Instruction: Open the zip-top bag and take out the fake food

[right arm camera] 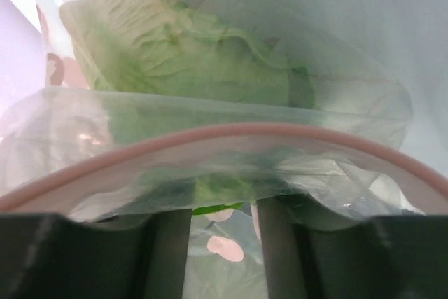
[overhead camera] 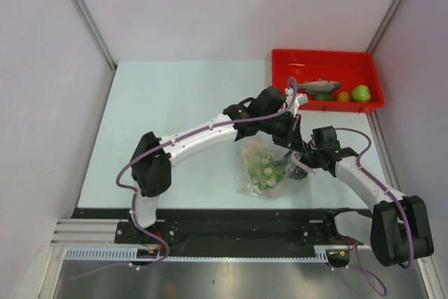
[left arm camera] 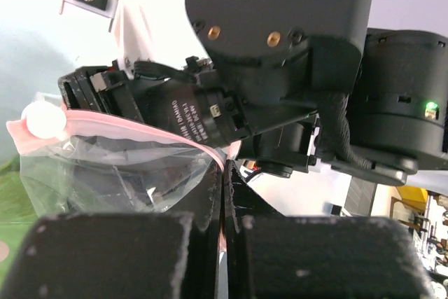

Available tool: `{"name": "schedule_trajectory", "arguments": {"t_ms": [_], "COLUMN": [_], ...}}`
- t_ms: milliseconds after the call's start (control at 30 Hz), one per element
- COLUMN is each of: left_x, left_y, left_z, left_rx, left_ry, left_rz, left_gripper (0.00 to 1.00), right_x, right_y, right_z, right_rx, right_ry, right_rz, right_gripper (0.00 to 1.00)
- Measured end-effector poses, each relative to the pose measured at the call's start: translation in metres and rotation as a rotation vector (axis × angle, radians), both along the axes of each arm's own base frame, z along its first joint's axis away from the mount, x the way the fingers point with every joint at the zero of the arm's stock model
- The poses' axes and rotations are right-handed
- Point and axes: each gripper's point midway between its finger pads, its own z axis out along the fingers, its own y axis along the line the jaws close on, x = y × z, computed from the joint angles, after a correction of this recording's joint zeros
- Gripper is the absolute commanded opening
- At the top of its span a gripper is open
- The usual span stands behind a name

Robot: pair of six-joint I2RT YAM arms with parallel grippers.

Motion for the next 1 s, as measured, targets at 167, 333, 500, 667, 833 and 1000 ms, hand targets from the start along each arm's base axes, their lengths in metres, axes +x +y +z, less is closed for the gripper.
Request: {"name": "schedule_trajectory", "arguments": {"t_ms": [167,333,500,667,833,1000], "left_x": [-0.002,-0.001,0.006,0.02,0.033,0.039], "left_y": [-0.001,0.005,0.021,0.035,0.038,0.039], "left_z": [0.0,-0.007,-0.009,0.002,0.01,0.012], "left_rx": [-0.001,0.017,0.041,0.027,0.004,-0.002], "left_ry": [-0.002,-0.021,-0.061,-0.112,-0.137,-0.147], "left_rz": [-0.004,0.018,0.078,0.146,0.181,0.198], "left_gripper": [0.0,0.0,0.0,0.0,0.0,0.0], "right_x": [0.001,0.0,-0.013,-0.011,-0.005,-0.004], "right_y": [0.0,-0.001,-0.009,-0.02,-0.018,-0.018], "right_z": [-0.004,0.008,0.034,0.083,0.139,0.169], "right_rx": [-0.026,-0.025,-0.034,-0.069,-0.072,-0.084], "right_ry": [-0.004,-0.075,-0.163,-0.278,-0.418,-0.494], "right_rz": [-0.016,0.001,0.033,0.066,0.12,0.157], "right_gripper": [0.0,0.0,0.0,0.0,0.0,0.0]}}
